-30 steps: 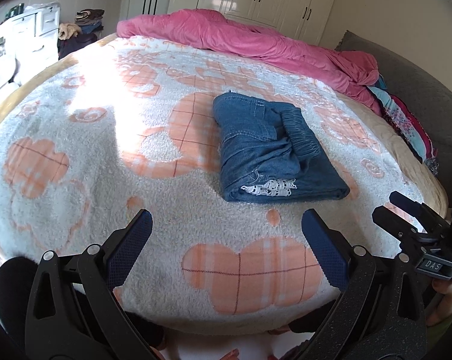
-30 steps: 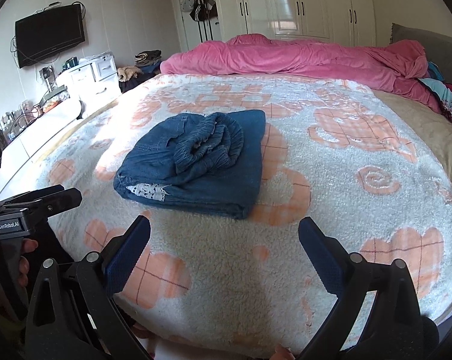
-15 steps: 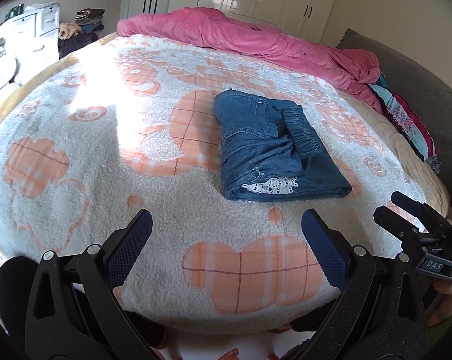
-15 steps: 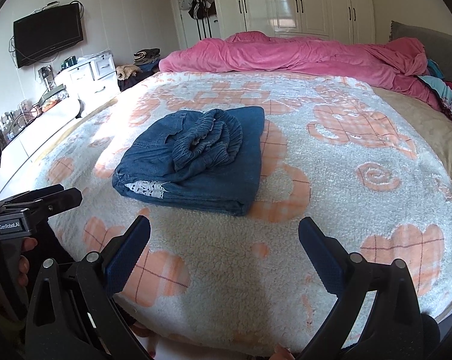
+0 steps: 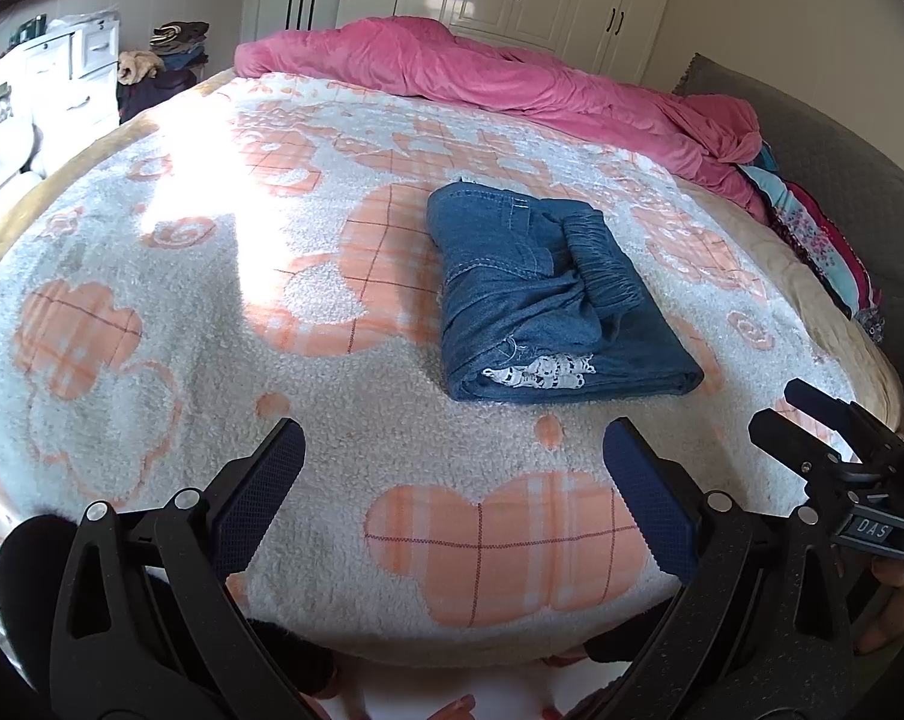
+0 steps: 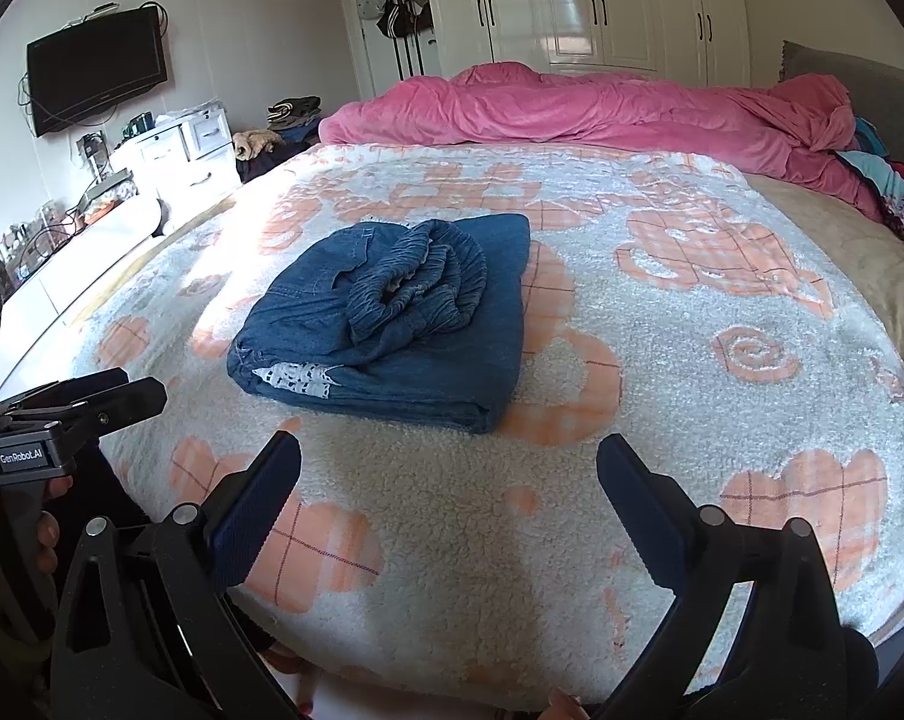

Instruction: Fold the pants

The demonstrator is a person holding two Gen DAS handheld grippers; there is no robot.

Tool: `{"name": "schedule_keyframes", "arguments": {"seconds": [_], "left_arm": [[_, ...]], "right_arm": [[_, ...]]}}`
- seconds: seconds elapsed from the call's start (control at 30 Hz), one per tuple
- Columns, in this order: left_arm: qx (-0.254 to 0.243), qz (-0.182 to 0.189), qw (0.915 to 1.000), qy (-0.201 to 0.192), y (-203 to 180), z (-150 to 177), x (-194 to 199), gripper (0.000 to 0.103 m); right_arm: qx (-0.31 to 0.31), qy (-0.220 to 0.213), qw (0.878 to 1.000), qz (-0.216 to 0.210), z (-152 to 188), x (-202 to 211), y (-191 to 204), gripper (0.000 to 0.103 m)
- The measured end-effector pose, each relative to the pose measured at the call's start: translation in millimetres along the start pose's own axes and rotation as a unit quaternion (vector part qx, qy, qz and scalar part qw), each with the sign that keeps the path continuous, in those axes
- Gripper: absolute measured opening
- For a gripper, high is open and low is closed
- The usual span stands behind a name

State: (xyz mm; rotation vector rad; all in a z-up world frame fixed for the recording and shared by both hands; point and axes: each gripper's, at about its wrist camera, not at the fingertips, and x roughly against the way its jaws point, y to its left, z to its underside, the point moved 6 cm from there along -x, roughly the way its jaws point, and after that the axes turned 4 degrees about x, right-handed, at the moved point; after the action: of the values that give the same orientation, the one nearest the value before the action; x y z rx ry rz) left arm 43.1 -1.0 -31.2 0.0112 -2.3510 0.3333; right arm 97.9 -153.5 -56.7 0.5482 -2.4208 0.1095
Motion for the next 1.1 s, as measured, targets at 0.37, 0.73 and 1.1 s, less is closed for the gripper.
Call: {"name": "schedule_keyframes", "arguments": {"seconds": [0.37, 0.73, 1.1], "left_arm": [[-0.001, -0.004, 1.0, 0.002, 0.5, 0.8, -0.1, 0.094], [-0.001, -0.005, 1.0, 0.002, 3.1, 1.2, 2.3, 0.094], [0.002, -0.018, 0.9998, 0.003, 5.4, -1.1, 2.5, 0.094]], "right_arm": [[-0.004, 0.001, 1.0, 0.0, 0.2, 0.0, -1.4, 0.099], [-0.009, -0.001, 1.0, 0.002, 0.4, 1.1, -4.1, 0.099], [-0.008, 0.001, 1.0, 0.005, -0.2, 1.9, -5.0, 0.099]]}}
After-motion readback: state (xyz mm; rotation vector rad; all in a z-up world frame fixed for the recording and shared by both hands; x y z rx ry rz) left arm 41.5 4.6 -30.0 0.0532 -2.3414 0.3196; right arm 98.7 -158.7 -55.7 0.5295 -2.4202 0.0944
